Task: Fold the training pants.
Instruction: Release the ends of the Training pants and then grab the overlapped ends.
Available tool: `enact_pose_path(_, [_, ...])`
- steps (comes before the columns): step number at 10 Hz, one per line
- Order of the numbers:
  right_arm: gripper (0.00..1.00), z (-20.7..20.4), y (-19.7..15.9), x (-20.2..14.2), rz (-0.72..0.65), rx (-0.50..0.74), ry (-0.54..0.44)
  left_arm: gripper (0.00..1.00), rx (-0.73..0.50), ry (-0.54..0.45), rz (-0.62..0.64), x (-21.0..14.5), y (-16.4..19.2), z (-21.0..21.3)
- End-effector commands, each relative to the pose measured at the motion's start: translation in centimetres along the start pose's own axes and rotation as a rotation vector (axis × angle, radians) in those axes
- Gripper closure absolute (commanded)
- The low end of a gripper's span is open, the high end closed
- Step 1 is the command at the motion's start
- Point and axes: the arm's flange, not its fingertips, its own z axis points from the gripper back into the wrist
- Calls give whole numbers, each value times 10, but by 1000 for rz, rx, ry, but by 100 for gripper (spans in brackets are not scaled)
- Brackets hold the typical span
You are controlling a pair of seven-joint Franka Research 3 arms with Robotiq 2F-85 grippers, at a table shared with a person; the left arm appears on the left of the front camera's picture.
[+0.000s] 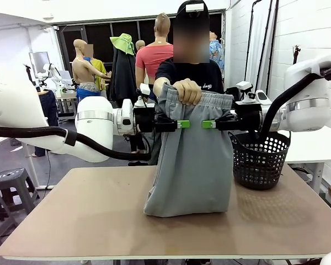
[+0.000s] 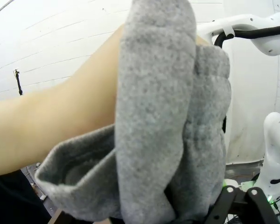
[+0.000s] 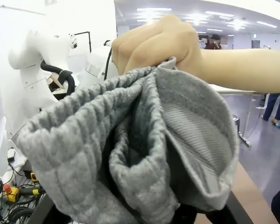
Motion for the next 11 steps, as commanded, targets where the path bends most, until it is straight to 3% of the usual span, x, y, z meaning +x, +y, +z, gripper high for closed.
enact_pose_path(1, [78, 5, -7, 9, -32, 7, -37, 59, -9, 19, -14, -1, 0, 12])
enact_pose_path(2, [97, 6, -7, 8, -47, 16, -31, 79, -2, 20, -19, 0, 0, 14])
enact_pose_path(3, [100, 6, -6, 6, -57, 30, -21, 99, 1, 17, -18, 1, 0, 14])
enact_pose_path(7, [100, 6, -9, 4, -25, 52, 51, 100, -12, -65, -13, 8, 4, 15])
enact_pose_path(10, [100, 3, -14, 0, -5, 57, 118, 100, 27, -46, -9, 4, 7, 24])
enact_pose_path(11, [100, -3, -19, 0, 43, 52, 157, 100, -21, -95, -3, -1, 5, 27])
